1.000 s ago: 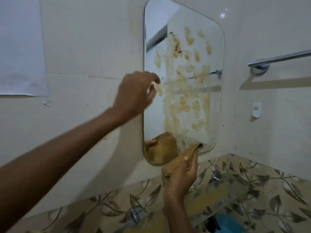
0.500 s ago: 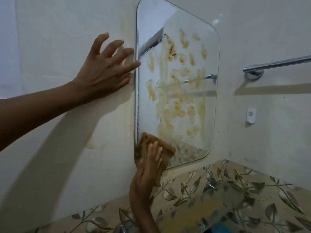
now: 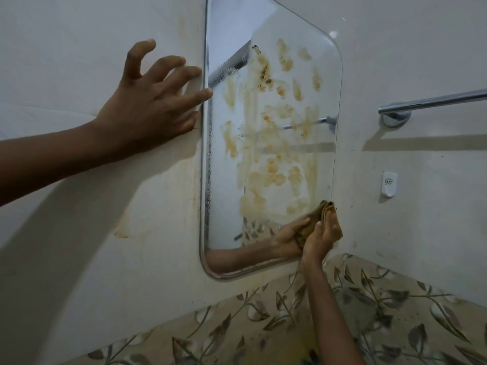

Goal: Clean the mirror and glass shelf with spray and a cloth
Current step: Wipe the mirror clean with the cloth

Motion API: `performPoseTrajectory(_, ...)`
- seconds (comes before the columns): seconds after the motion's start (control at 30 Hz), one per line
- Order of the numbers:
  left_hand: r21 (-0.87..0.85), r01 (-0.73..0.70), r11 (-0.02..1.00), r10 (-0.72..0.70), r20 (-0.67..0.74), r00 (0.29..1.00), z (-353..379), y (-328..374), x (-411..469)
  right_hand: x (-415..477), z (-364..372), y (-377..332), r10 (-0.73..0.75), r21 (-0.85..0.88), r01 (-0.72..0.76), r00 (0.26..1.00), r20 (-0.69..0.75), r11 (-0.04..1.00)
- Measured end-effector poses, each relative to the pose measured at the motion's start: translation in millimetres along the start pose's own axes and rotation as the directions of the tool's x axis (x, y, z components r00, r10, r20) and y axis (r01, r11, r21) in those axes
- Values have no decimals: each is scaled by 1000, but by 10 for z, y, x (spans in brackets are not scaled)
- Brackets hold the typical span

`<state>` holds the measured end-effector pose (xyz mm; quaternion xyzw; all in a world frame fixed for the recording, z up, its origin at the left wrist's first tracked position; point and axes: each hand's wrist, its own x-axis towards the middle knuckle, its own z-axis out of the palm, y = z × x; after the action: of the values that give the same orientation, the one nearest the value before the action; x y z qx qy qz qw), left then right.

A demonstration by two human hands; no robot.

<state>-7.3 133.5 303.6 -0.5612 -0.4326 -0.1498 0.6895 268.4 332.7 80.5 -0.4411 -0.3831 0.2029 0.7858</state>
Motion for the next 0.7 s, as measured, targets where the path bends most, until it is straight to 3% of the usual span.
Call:
performPoseTrajectory(0.1,-18,7,1000,-7,11,1000,-10,8,3,-334,53,-151,-32,105,24,996,80,994)
performPoseTrajectory(0.2,-4,7,1000,-7,4,1000,-19,20,2,-844,181,-450,-223,166,194,958,182,967)
performPoseTrajectory(0.4,-13,3,1000,-3,21,1000,-32,15,0,-1710,434,-887,-607,219,575,670,426,788)
performPoseTrajectory(0.53,-17,1,1000,-1,23,1000,-23,8,-4,-1926,437,-779,-730,202,768,442,521,608)
performPoseTrajectory(0.63,-4,-10,1000,10,5,1000,-32,0,-3,-1968,357,-530,-755,119,855,370,542,505)
performPoseTrajectory(0.7,-1,-8,1000,8,5,1000,-31,6,1,-1984,315,-405,-750,85,857,392,533,508)
